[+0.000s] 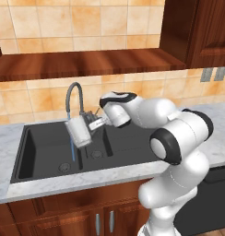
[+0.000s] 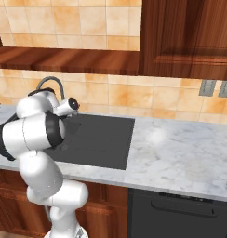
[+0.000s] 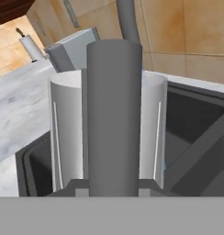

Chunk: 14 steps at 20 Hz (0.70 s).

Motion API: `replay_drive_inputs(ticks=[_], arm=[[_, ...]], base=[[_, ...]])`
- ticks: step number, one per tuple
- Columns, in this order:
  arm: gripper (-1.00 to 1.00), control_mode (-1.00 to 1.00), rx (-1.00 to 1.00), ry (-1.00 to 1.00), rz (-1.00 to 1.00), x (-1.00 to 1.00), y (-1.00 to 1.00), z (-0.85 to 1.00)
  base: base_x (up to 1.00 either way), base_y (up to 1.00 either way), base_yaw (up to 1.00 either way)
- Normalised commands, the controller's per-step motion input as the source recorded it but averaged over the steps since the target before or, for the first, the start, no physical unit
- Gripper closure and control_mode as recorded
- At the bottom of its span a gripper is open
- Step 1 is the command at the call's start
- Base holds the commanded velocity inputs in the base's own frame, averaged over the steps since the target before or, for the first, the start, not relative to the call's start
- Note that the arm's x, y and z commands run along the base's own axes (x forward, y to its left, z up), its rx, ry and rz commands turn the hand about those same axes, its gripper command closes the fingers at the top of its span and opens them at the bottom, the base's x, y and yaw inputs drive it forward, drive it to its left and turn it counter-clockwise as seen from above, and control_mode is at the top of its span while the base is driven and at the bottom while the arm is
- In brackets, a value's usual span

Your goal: Turn on the sink faucet and place the jug under the water for a few seconds to fill it up.

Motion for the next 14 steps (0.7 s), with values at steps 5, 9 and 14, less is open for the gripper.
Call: replay_drive_inputs(ticks=[5,9,14], arm=[[1.00,-1.00,0.00,-0.06,0.00,0.20,0.19,0.00],[1.00,-1.00,0.00,0.00,0.00,0.18,0.20,0.00],[1.00,-1.00,0.00,0.00,0.00,0.18,0.17,-0.04]], base=[[0.00,0.00,0.00],[0.00,0.00,0.00],[0.00,0.00,0.00]])
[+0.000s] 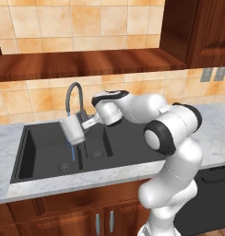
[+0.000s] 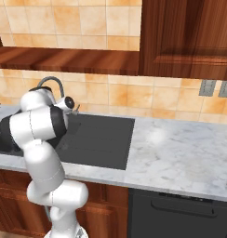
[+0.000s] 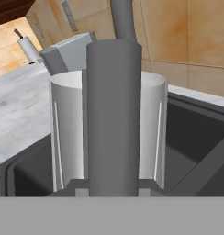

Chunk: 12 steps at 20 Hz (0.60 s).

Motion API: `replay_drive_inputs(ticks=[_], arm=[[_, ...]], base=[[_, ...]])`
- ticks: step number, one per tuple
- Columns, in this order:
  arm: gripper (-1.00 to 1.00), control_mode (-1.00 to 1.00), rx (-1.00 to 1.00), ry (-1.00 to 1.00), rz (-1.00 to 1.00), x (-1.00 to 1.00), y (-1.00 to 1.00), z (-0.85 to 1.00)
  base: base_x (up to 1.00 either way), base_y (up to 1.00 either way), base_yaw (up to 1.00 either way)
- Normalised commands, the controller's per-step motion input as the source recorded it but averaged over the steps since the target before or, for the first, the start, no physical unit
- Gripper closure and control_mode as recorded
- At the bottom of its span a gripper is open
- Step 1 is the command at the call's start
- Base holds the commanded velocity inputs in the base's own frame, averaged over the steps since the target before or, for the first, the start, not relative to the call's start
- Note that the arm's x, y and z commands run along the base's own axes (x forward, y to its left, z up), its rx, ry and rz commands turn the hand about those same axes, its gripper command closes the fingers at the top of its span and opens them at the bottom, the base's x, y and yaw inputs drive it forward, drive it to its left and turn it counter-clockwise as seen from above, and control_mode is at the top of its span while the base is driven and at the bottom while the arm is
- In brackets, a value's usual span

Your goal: Turn on the sink faucet and place the jug under the water for a few seconds to fill it up.

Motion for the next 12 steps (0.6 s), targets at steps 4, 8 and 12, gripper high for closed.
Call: replay_drive_inputs(ticks=[4,8,12], arm=[[1.00,-1.00,0.00,0.00,0.00,0.16,0.08,-0.10],[1.00,-1.00,0.00,0.00,0.00,0.16,0.00,-0.20],[1.00,-1.00,0.00,0.00,0.00,0.22,0.00,-0.16]], base=[[0.00,0.00,0.00],[0.00,0.00,0.00],[0.00,0.00,0.00]])
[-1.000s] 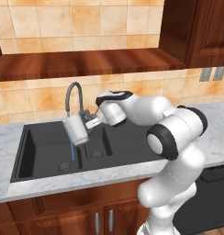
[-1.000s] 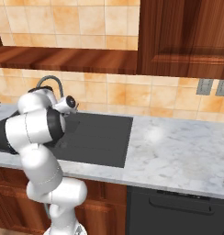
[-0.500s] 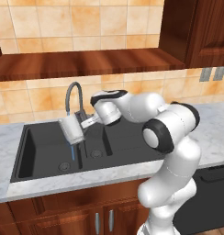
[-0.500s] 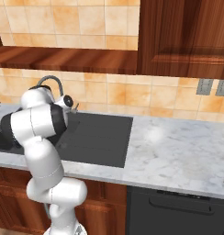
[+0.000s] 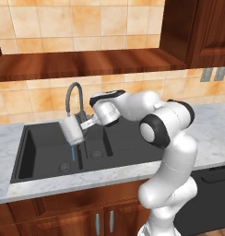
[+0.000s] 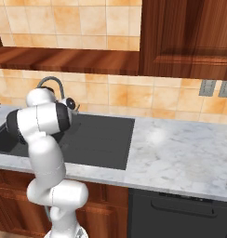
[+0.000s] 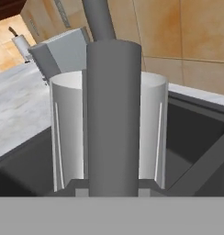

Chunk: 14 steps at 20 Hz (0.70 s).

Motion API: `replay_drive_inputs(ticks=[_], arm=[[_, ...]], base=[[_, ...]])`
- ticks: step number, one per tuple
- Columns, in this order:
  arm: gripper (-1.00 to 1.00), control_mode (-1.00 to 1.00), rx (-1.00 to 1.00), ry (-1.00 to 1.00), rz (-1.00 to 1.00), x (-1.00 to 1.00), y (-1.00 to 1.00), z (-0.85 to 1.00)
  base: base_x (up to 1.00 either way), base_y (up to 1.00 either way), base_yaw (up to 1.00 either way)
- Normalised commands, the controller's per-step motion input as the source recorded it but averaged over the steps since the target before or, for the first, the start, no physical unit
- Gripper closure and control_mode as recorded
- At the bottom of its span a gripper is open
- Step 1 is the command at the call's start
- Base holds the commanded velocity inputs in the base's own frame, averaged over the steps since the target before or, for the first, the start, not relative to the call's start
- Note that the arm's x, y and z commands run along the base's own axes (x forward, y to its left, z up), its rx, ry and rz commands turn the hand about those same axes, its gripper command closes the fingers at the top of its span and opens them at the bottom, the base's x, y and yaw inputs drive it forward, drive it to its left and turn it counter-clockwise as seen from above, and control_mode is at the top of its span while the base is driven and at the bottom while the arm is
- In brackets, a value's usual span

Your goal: Turn on the sink faucet and place the jug under the water for a few seconds to fill it up.

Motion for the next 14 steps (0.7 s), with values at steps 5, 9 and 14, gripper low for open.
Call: replay_drive_inputs(ticks=[5,9,14], arm=[[1.00,-1.00,0.00,0.00,0.00,0.28,0.00,-0.19],[1.00,-1.00,0.00,0.00,0.00,0.28,0.00,-0.19],[1.00,-1.00,0.00,0.00,0.00,0.25,0.00,-0.15]], base=[[0.00,0.00,0.00],[0.00,0.00,0.00],[0.00,0.00,0.00]])
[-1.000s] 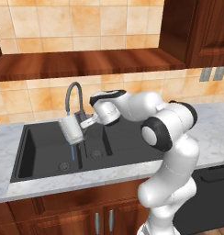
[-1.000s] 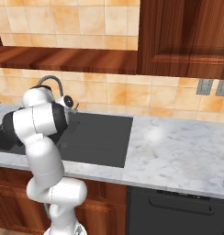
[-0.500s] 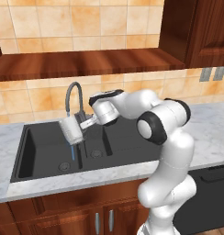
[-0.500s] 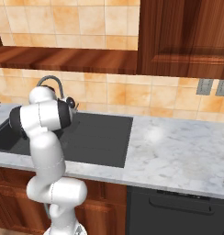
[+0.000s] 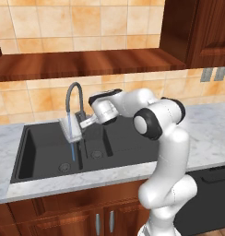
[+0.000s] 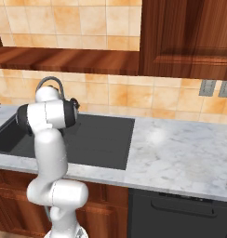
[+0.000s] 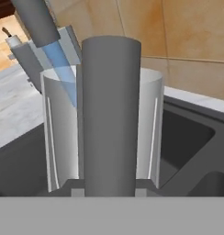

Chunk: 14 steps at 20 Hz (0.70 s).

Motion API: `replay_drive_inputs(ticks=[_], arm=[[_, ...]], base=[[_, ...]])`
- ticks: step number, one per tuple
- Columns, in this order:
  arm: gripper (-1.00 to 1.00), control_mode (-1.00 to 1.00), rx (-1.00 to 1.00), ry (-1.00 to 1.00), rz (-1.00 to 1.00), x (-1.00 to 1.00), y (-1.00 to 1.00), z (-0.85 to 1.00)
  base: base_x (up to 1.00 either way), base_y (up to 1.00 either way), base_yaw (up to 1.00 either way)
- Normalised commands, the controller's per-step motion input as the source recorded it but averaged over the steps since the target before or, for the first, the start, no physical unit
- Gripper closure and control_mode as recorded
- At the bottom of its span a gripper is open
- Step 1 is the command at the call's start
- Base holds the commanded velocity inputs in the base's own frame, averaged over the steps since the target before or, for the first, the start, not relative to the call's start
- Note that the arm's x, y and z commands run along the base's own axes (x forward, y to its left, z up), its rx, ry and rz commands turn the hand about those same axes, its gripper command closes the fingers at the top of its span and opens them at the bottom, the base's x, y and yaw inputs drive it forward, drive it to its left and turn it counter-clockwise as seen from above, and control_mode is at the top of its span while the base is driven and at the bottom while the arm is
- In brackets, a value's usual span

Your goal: Turn on the sink faucet and place the jug under the water for a few seconds to fill it up.

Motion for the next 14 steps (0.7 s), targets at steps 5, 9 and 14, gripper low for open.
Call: replay_drive_inputs(ticks=[5,9,14], arm=[[1.00,-1.00,0.00,0.00,0.00,0.12,0.00,-0.07],[1.00,-1.00,0.00,0.00,0.00,0.05,0.00,-0.05],[1.00,-1.00,0.00,0.00,0.00,0.00,0.00,-0.03]], base=[[0.00,0.00,0.00],[0.00,0.00,0.00],[0.00,0.00,0.00]])
